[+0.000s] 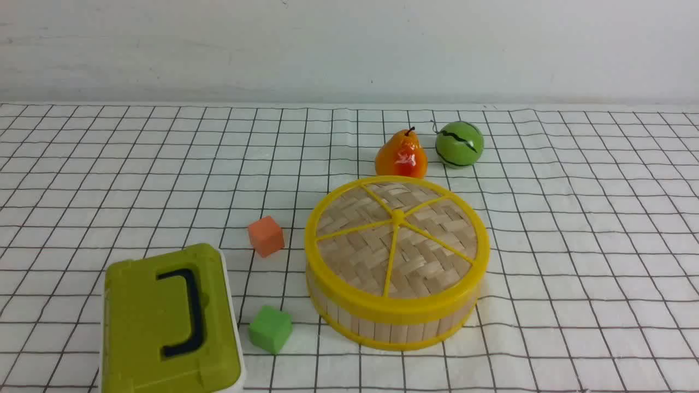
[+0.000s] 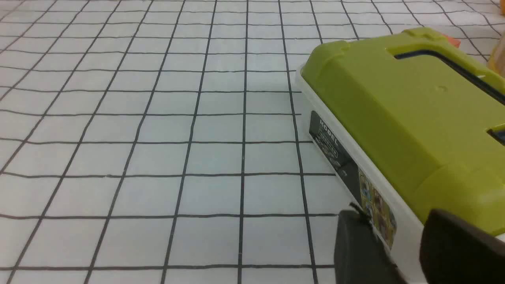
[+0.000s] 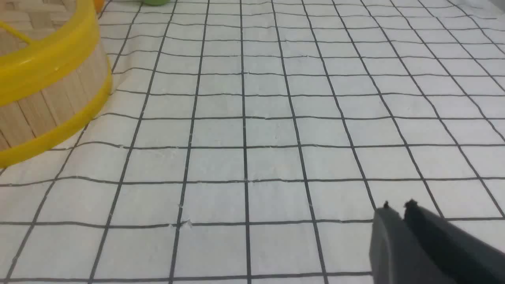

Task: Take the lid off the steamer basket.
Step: Use the right arm to lift the lid of the steamer

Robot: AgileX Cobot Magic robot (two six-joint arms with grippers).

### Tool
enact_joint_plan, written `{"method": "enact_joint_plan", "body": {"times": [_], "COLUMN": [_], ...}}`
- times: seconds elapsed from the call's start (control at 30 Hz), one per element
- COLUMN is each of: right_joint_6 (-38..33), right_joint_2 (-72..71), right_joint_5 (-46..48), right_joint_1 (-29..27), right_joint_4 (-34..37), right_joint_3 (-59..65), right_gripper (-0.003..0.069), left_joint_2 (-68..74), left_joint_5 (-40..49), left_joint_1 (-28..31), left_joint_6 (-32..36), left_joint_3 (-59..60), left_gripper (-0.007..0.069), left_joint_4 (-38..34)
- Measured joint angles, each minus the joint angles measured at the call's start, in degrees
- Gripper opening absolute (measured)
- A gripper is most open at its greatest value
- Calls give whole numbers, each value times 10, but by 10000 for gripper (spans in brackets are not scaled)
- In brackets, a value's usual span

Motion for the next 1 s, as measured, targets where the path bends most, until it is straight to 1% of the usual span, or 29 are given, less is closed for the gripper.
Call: {"method": "enact_joint_plan", "body": {"times": [0.77, 1.0], "right_joint_6": [0, 0], "right_joint_2": [0, 0], "right_joint_5": [0, 0], "right_joint_1": [0, 0], "right_joint_4": [0, -12], "right_joint_3": [0, 0], "right_gripper": [87, 94], "left_joint_2": [0, 0], "left_joint_5": [0, 0], "left_joint_1": [0, 0], "left_joint_6": [0, 0], "left_joint_3": [0, 0], "left_gripper": [239, 239], "left_joint_4": [0, 0]}}
